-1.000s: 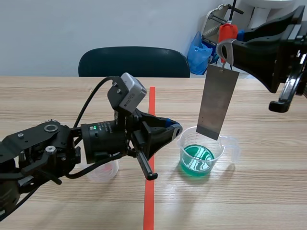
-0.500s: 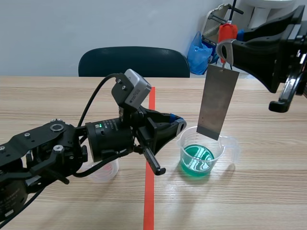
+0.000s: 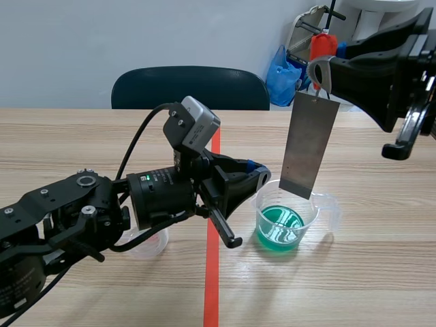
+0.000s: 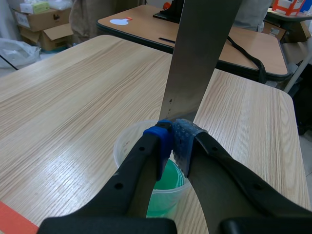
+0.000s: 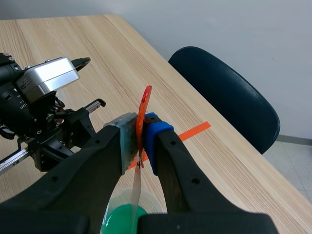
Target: Do the redox reaction experiment
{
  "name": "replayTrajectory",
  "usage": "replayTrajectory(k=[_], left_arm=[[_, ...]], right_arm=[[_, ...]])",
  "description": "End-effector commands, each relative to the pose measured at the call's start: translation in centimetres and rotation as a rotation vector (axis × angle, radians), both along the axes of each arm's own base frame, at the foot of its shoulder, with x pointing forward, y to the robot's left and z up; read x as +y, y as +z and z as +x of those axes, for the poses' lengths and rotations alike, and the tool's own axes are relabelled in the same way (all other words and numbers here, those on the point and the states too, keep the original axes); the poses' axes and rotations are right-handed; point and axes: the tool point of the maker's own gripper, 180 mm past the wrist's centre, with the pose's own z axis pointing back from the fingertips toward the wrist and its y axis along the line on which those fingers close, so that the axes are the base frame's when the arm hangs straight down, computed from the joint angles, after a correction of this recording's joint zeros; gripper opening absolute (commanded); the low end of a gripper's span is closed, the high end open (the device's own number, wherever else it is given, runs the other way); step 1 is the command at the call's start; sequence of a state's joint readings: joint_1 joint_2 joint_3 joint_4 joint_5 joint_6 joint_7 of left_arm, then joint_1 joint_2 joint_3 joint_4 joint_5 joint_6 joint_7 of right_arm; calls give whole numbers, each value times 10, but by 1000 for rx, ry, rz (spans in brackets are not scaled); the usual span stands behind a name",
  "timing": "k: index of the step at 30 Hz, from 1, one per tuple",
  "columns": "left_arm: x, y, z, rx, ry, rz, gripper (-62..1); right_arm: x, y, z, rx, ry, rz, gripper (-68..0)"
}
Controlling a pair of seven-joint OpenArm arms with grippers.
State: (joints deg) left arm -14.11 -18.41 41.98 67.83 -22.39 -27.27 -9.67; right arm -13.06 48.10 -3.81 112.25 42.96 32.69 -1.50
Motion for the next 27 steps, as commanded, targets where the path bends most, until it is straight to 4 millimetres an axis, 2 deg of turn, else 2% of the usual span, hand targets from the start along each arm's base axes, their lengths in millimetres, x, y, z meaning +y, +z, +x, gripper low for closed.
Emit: replayTrajectory(k=[1,8,12,14,16,19,22,27], left_arm=[[-3,10,2,-12,-2,-37,-571],[-1,8,3,-18,3,-23,-571],[20,-2,10,-36,43,37,-571],[43,-8,16,-36,79,74,-571],[74,-15,21,-37,128,115,-571],[127,-19,17,-39,204,149,-571],[179,-21,0,-36,269,193,-571],[252,-26,-48,29,362,229,-571]], right_arm=[[2,15,0,-42,10,26,-669],[2,15,0,-42,10,26,-669],[2,15,0,-42,10,26,-669],[2,15,0,-42,10,26,-669],[2,15,0,-42,10,26,-669],[2,15,0,-42,10,26,-669],[2,15,0,-42,10,26,-669],[2,15,0,-42,10,26,-669]])
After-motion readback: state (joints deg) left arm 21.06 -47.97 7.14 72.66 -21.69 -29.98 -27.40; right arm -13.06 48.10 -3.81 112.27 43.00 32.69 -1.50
